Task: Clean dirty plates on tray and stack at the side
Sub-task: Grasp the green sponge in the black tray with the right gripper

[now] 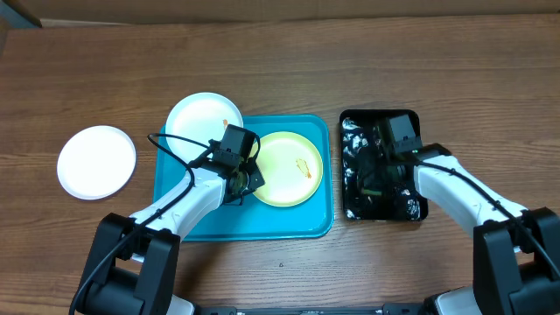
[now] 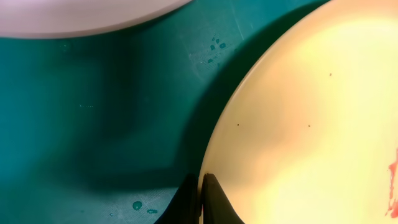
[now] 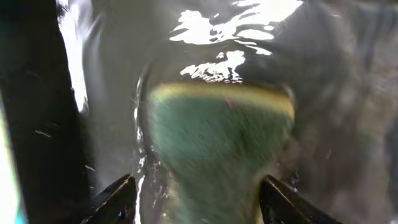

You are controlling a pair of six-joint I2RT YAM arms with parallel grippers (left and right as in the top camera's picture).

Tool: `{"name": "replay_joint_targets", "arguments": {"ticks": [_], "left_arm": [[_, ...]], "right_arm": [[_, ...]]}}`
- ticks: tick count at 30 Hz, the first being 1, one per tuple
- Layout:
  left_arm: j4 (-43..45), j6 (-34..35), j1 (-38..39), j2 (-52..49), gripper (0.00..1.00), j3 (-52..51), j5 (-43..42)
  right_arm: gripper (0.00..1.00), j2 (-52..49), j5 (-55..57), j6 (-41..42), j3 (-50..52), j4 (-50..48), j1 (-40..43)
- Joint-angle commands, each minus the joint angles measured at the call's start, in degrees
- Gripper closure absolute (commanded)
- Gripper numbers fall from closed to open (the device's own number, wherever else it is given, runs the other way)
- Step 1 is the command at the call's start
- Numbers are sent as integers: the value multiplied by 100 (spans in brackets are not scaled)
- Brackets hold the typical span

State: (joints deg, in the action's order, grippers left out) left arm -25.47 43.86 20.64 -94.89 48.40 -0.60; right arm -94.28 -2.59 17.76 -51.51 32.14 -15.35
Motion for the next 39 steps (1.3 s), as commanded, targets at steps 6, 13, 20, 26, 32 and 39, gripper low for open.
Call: {"name": "replay_joint_targets", "arguments": {"ticks": [6,13,20,26,32,39], "left_arm": [[-61,52,50,-68,96,-166,79],[-57,120,50,-68,96,-166,83],[-83,164,50,-68,96,-166,105],[-127,160,50,-68,62,-166,105],[-125,160,50,-68,66,-166,103],[-125,157,50,-68,67,-166,103]], "right_arm": [[35,50,610,-17,-81,-166,31],[40,-2,481,4,332,-774,15],[60,13,374,2,229,-833,15],[43,216,376,0,-317,20,15],[42,149,380,4,-236,588,7],[48,26,376,-2,391,-210,-7]]}}
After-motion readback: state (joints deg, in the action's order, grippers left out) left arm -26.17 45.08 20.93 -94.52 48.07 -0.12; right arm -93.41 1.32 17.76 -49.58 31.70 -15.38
